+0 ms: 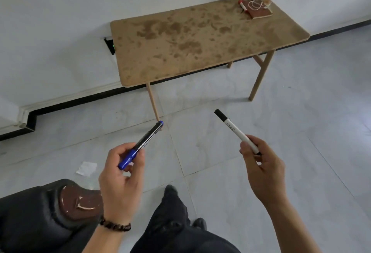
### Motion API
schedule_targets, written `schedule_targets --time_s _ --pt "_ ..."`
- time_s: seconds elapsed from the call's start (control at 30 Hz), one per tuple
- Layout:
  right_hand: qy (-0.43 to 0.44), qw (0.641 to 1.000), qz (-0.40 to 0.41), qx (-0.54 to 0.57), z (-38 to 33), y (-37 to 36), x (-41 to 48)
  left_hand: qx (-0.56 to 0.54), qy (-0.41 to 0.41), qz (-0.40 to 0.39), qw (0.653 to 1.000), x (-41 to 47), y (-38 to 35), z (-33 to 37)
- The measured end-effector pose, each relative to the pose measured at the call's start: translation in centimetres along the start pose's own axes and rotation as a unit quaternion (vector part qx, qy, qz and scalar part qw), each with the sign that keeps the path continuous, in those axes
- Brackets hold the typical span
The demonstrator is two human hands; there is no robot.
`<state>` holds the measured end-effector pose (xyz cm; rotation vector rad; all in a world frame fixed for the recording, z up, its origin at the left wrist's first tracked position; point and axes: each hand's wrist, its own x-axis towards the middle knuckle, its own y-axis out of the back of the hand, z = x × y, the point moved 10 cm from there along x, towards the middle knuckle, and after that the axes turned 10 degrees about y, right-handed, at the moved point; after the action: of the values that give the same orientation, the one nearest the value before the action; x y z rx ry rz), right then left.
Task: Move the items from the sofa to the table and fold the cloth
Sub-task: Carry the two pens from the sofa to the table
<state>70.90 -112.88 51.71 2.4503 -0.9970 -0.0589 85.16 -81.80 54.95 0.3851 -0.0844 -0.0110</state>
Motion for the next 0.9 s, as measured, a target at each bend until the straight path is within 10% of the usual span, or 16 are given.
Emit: schedule_targets --time_s 0.9 --pt "-0.022 0.993 0.100 -0.051 13.7 2.6 62.0 -0.054 0.032 -0.130 0.989 48.8 -53.4 12.3"
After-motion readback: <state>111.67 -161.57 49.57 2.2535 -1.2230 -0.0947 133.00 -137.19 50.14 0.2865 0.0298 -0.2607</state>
